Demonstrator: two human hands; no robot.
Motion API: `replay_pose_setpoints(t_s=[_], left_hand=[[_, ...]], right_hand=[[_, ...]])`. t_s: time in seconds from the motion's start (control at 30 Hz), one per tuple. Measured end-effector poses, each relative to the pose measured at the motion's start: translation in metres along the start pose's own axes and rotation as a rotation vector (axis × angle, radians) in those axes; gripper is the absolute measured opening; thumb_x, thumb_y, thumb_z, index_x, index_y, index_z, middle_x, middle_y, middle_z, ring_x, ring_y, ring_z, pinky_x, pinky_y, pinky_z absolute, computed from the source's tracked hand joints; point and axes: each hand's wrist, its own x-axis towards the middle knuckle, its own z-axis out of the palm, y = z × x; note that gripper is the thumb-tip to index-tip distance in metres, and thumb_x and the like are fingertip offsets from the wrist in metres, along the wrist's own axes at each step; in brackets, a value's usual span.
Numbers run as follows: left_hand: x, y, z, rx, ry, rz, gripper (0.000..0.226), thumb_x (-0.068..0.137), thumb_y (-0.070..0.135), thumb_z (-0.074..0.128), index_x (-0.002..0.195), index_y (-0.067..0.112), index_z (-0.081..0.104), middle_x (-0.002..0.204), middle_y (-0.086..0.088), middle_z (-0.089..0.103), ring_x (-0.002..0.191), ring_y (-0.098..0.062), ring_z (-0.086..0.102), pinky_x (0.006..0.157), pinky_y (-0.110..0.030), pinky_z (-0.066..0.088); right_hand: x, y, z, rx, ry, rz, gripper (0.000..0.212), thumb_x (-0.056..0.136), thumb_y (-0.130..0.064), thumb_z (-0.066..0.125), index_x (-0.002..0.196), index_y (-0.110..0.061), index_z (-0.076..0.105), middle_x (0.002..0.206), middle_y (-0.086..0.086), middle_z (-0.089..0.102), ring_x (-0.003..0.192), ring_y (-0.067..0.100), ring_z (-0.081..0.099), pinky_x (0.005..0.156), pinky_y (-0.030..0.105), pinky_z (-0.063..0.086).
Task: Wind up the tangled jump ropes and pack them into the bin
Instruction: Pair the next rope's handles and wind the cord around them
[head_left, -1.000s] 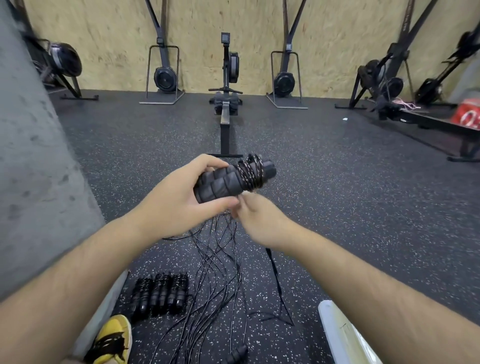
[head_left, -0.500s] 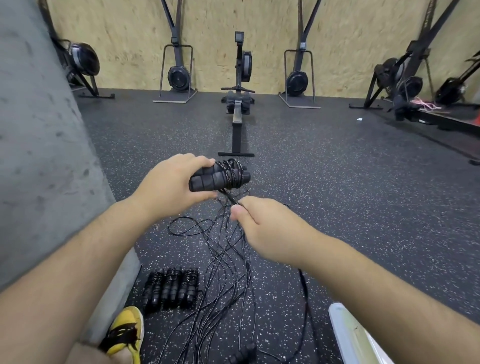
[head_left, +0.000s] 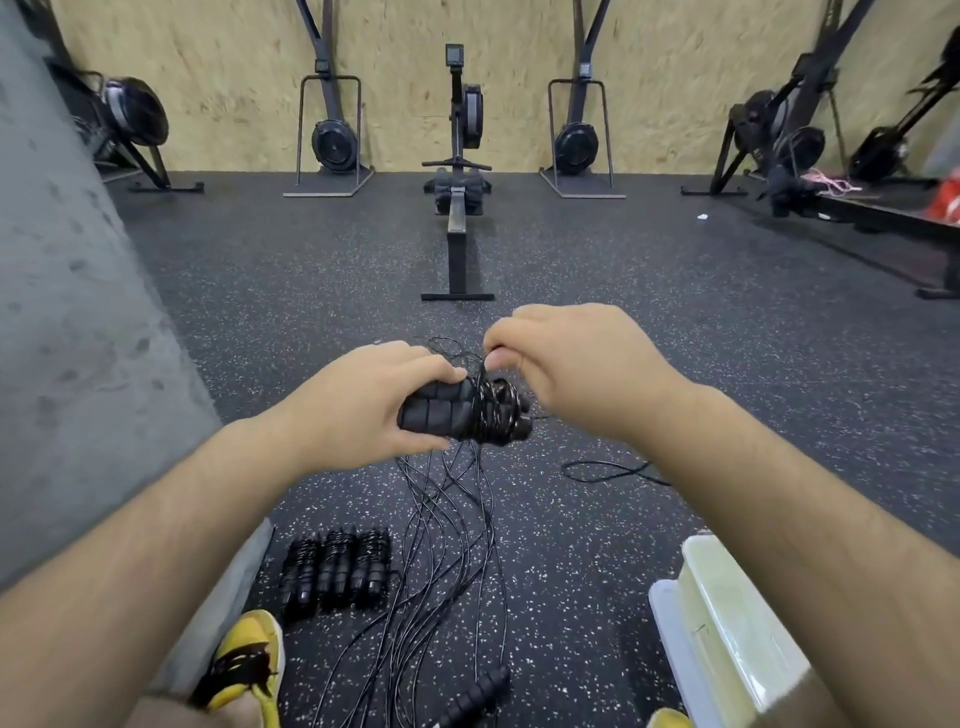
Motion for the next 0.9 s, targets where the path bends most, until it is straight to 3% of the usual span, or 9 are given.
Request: replay_pose_setpoints(t_s=[0.17,0.27,0.33,0.4,0.43,0.5,0.63,0.8,0.9], left_hand=[[0.001,0.029,-0.007,-0.131,0.035,0.010,0.060,0.074,0.056,0.079,0.120,0.023,0.060,0.110,0.014,0.063,0.099,-0.006,0.055,0.088,-0.025,0.043],[0.002,0.047,-0.009,-0.315,0.053,-0.022,0.063,0.073,0.059,0.075,0.124,0.029,0.053,0.118,0.018,0.061,0.110,-0.004,0.059,0.097,-0.032,0.048],[0.003,0.057,-0.008,-0.451,0.068,-0.066,0.064,0.073,0.056,0.077,0.125,0.035,0.047,0.122,0.017,0.061,0.115,-0.006,0.061,0.100,-0.037,0.050],[0.004,0.062,-0.011,-0.458,0.104,-0.099,0.063,0.076,0.053,0.078,0.126,0.035,0.044,0.120,0.022,0.060,0.113,-0.002,0.061,0.098,-0.029,0.048],[0.004,0.061,-0.013,-0.480,0.112,-0.116,0.061,0.078,0.048,0.080,0.126,0.032,0.045,0.119,0.025,0.060,0.112,0.000,0.061,0.096,-0.024,0.048],[0.005,0.053,-0.018,-0.543,0.131,-0.145,0.056,0.081,0.037,0.082,0.124,0.025,0.047,0.118,0.027,0.061,0.111,0.002,0.062,0.094,-0.017,0.047],[0.007,0.025,-0.022,-0.470,0.227,-0.233,0.064,0.076,0.051,0.083,0.120,0.018,0.050,0.121,0.010,0.065,0.114,-0.007,0.064,0.102,-0.042,0.050],[0.006,0.001,-0.015,-0.316,0.212,-0.279,0.054,0.078,0.033,0.087,0.117,0.015,0.054,0.119,0.003,0.064,0.111,-0.016,0.062,0.101,-0.043,0.048],[0.004,-0.015,-0.012,-0.146,0.221,-0.294,0.057,0.075,0.035,0.088,0.117,0.013,0.056,0.120,0.000,0.064,0.111,-0.023,0.058,0.097,-0.041,0.046]], right_hand=[[-0.001,0.028,0.006,0.212,-0.084,0.137,0.023,0.098,-0.048,0.048,0.097,-0.034,0.066,0.092,-0.015,0.067,0.086,0.012,0.060,0.071,0.033,0.048],[-0.005,0.040,0.017,0.474,-0.115,0.326,0.015,0.099,-0.041,0.053,0.088,-0.037,0.063,0.076,-0.011,0.064,0.074,0.012,0.058,0.072,0.035,0.048],[-0.008,0.037,0.028,0.655,-0.136,0.411,0.018,0.102,-0.029,0.052,0.089,-0.025,0.064,0.071,-0.010,0.059,0.067,0.008,0.054,0.068,0.031,0.046],[-0.008,0.026,0.036,0.817,-0.240,0.451,0.016,0.102,-0.006,0.048,0.090,-0.010,0.059,0.074,-0.009,0.056,0.067,0.003,0.053,0.068,0.024,0.046],[-0.009,0.018,0.040,0.793,-0.313,0.467,0.019,0.100,0.001,0.046,0.089,-0.010,0.058,0.075,-0.009,0.053,0.068,0.002,0.051,0.069,0.022,0.044],[-0.009,0.002,0.048,0.667,-0.391,0.531,0.024,0.102,-0.007,0.044,0.084,-0.014,0.058,0.074,-0.009,0.046,0.066,0.002,0.043,0.065,0.021,0.036],[-0.004,-0.036,0.041,0.780,-0.276,0.552,0.035,0.107,-0.033,0.034,0.092,-0.017,0.061,0.068,-0.006,0.053,0.057,0.010,0.047,0.055,0.030,0.040],[-0.002,-0.051,0.032,0.646,-0.281,0.506,0.036,0.107,-0.037,0.032,0.105,-0.019,0.063,0.090,-0.003,0.064,0.087,0.017,0.059,0.077,0.032,0.044],[-0.007,-0.054,0.021,0.641,-0.334,0.465,0.034,0.107,-0.035,0.034,0.106,-0.019,0.064,0.074,-0.011,0.057,0.072,0.008,0.055,0.069,0.031,0.042]])
